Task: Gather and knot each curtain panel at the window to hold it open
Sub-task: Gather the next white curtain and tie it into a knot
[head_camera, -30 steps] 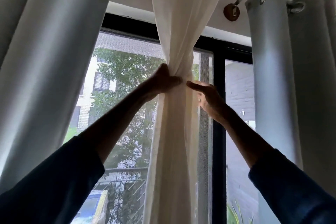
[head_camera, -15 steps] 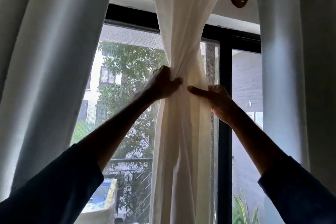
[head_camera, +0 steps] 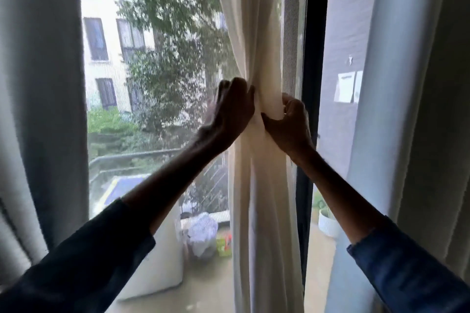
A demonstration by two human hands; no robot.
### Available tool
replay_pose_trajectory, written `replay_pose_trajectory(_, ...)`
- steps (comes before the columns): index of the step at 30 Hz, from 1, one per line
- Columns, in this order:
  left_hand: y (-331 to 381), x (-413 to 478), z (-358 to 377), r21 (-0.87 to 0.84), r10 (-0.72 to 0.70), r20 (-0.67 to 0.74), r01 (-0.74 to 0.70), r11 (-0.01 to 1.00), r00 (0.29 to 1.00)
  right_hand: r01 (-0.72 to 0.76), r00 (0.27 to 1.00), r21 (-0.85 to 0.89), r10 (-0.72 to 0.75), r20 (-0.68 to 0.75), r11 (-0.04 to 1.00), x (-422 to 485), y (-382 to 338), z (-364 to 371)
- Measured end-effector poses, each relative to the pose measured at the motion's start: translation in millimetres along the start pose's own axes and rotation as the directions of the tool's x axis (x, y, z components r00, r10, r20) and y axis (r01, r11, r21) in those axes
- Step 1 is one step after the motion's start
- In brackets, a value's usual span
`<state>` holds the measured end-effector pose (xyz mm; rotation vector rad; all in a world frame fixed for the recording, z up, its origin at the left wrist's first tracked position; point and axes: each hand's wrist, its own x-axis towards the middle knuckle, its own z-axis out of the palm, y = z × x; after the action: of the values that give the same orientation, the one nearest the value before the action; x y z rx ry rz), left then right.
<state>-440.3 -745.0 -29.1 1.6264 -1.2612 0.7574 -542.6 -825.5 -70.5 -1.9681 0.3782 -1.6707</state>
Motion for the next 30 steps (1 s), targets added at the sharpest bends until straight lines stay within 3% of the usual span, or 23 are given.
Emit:
replay_pose_trajectory(3,5.2,-30.0,7.1,0.03,0.024,-0.003,-0.024,0.999,1.0,0.044,0.999,-0.117,-0.046,-0.011,0.992,-34.2,19.3,3.9)
replay_pose_trajectory(13,24.0,-112.3,26.2,0.019,-0.157,0.078,0.156,0.988,0.984,-0.044,0.994,-0.011,0.045,0.099,0.999,-131.5,43.1,-15.3)
replay_pose_trajectory(17,36.1,-139.1,26.6,0.037,-0.244,0.167,0.241,0.97,0.955,-0.086,0.992,0.013,0.085,0.094,0.996,-158.1,51.6,-22.3)
replay_pose_trajectory(24,24.4,-188.0,33.1,0.121,-0.25,0.325,0.222,0.968,0.912,-0.138,0.967,-0.024,0.14,0.213,0.99,-197.5,75.8,-26.9)
replay_pose_trajectory(30,-13.9,-231.0,55.9,0.108,-0.308,0.48,0.293,0.95,0.821,-0.2,0.963,-0.117,0.217,0.158,0.973,-225.3,98.9,-20.8)
